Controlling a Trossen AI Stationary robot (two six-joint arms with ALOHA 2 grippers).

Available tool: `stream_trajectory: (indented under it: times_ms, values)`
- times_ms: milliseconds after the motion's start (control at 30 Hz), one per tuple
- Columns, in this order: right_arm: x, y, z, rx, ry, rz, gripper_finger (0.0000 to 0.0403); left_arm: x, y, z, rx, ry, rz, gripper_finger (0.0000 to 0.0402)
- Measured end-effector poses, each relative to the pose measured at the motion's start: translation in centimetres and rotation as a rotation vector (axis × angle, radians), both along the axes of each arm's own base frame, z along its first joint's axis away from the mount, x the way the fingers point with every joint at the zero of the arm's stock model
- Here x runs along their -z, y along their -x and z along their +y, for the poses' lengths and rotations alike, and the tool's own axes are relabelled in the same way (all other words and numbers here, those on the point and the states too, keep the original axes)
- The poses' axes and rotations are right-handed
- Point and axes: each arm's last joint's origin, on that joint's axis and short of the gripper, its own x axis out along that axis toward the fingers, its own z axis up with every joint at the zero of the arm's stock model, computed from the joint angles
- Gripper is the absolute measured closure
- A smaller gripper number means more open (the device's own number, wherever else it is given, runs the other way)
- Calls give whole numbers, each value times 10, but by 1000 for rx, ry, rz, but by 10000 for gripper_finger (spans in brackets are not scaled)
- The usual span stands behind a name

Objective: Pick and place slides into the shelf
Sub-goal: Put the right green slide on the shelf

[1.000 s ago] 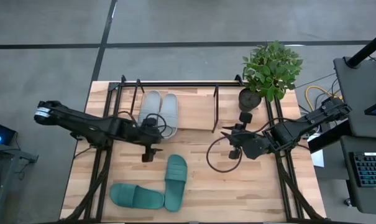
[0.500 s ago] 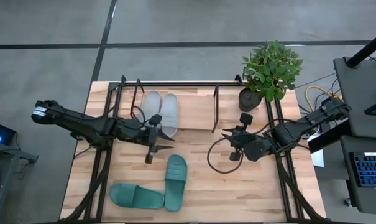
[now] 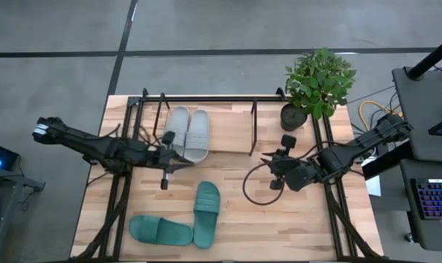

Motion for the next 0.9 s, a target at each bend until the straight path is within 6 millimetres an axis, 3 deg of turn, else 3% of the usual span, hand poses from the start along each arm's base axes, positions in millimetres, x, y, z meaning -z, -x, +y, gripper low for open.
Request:
stream_trajectory:
  times_ms: [200, 333, 533, 700, 900]
  values:
    - [23, -5, 7, -146, -148, 60, 332, 27, 17, -9, -72, -92, -110, 394]
    - [37, -16, 18, -352, -221, 117, 317, 14, 31, -8, -137, -66, -191, 394]
    - [48, -53, 39, -580, -98, 38, 287, 15, 48, -8, -103, -84, -154, 394]
    - [59, -85, 55, -598, -42, 44, 255, 20, 58, 0, -255, -118, -98, 394]
    - [66, -122, 68, -450, 68, 121, 215, 23, 66, 6, -346, -126, -110, 394]
